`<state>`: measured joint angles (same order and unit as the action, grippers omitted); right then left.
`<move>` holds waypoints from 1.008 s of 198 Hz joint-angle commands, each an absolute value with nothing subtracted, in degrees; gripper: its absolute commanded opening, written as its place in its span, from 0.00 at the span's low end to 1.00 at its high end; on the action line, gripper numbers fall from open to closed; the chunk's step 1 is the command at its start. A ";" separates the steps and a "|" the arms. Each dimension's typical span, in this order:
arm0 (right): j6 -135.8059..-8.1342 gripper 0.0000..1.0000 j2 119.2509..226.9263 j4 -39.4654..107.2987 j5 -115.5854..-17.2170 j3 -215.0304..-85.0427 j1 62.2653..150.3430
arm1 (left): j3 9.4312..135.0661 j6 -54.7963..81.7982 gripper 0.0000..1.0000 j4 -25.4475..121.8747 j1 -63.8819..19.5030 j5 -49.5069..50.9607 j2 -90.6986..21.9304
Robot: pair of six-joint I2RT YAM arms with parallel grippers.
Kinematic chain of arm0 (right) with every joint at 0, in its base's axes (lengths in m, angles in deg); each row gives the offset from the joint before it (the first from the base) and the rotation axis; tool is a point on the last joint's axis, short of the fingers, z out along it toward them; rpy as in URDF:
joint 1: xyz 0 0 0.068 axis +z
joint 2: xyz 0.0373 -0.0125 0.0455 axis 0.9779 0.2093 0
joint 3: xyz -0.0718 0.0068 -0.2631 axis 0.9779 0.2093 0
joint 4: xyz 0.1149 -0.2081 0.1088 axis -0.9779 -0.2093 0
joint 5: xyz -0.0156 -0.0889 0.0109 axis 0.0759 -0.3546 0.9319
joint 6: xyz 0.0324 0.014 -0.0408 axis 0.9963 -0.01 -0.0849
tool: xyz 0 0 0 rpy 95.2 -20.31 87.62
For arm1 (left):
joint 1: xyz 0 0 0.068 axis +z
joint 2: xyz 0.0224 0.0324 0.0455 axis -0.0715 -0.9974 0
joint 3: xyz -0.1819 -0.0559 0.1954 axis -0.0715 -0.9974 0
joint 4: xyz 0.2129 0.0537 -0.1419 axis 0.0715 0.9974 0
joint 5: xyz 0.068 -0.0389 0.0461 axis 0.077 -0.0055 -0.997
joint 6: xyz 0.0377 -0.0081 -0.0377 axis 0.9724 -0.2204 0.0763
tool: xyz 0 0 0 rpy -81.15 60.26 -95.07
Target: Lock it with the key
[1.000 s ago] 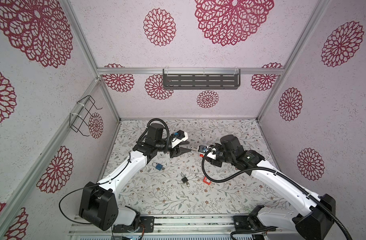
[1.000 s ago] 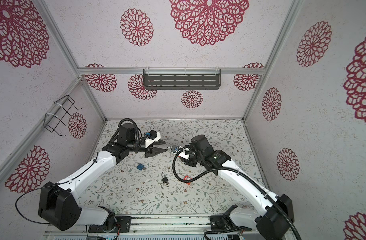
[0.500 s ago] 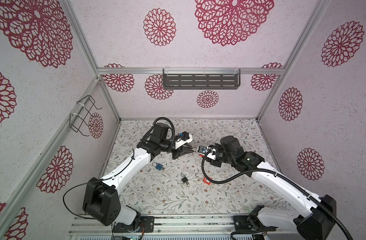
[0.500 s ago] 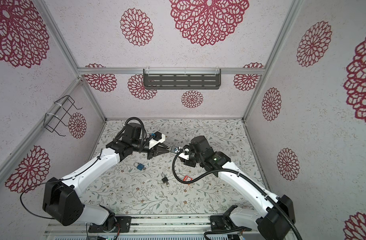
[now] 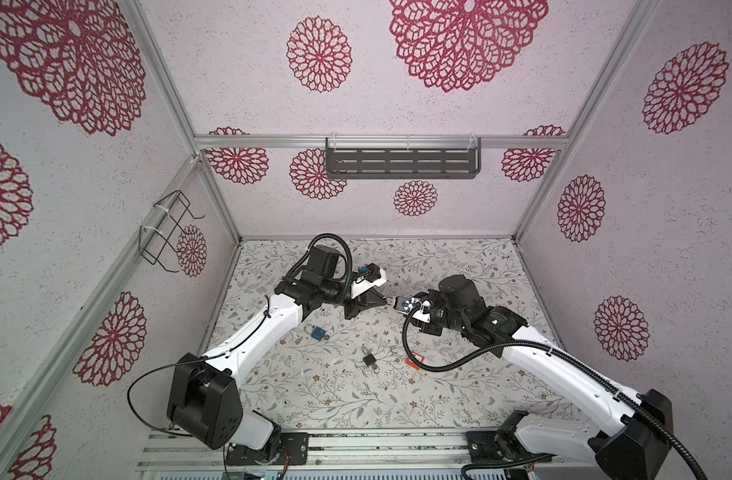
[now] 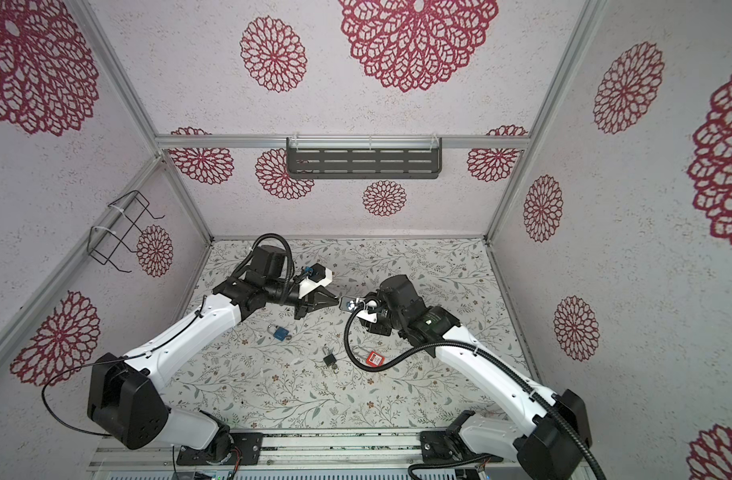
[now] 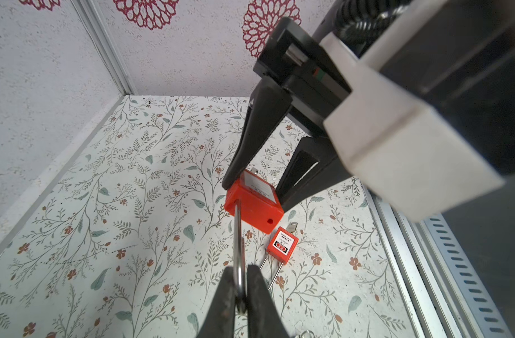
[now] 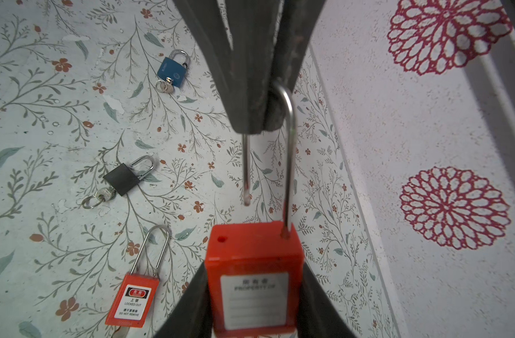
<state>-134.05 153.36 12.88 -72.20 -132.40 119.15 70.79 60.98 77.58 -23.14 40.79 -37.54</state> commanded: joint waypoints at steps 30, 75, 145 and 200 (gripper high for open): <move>-137.50 0.24 148.71 23.89 -78.07 -128.55 120.02 | 73.48 58.24 0.07 81.13 -23.82 44.88 -39.33; -141.53 0.24 147.01 30.27 -79.91 -124.52 120.36 | 73.15 54.00 0.02 79.45 -24.31 45.76 -39.33; -144.34 0.24 145.71 38.66 -81.12 -120.56 120.58 | 73.55 44.90 0.00 75.65 -25.52 44.14 -39.79; -144.60 0.24 146.34 42.31 -81.11 -119.31 120.59 | 74.99 41.32 0.00 75.03 -26.39 43.65 -40.11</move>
